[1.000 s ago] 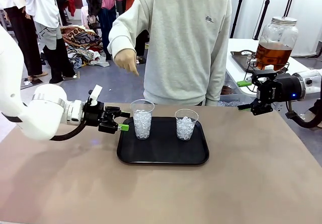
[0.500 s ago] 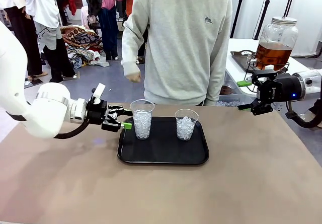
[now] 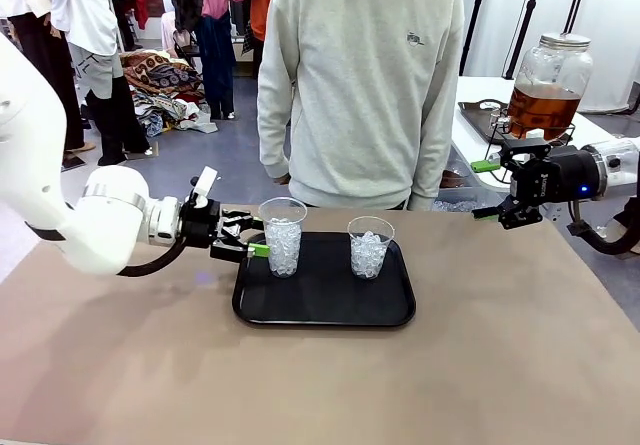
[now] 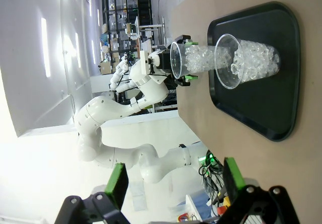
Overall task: Pour the drink into the iced cup.
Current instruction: Pick up the iced cup indicated by the human and present it to them.
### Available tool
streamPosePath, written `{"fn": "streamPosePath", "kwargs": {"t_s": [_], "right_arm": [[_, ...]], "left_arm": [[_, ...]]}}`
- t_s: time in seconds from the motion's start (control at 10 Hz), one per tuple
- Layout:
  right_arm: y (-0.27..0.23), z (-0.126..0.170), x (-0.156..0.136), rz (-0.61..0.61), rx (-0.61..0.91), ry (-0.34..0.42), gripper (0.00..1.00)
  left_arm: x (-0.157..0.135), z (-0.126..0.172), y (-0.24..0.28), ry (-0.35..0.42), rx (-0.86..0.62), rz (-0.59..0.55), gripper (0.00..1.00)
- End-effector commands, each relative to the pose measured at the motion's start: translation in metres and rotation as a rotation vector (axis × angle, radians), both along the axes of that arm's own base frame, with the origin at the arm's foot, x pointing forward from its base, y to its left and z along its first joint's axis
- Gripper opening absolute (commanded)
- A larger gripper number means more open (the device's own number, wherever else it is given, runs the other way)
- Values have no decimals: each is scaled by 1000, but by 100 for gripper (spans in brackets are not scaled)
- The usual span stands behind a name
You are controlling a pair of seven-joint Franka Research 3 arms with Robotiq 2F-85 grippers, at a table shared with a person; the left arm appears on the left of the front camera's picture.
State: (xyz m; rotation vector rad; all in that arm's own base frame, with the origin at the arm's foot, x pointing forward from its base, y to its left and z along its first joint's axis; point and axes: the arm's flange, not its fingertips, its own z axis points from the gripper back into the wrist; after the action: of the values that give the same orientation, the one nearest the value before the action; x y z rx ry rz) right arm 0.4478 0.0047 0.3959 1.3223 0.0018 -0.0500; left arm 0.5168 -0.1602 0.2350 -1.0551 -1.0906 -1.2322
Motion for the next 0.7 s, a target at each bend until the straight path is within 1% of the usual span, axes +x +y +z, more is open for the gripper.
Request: {"fn": "streamPosePath", "kwargs": {"t_s": [0.0, 0.6], "right_arm": [[1, 1, 0, -5, 0, 0, 100], [1, 1, 0, -5, 0, 0, 100]], "left_arm": [[6, -1, -10, -2, -9, 12, 100], [14, -4, -37, 16, -11, -35, 100]]}}
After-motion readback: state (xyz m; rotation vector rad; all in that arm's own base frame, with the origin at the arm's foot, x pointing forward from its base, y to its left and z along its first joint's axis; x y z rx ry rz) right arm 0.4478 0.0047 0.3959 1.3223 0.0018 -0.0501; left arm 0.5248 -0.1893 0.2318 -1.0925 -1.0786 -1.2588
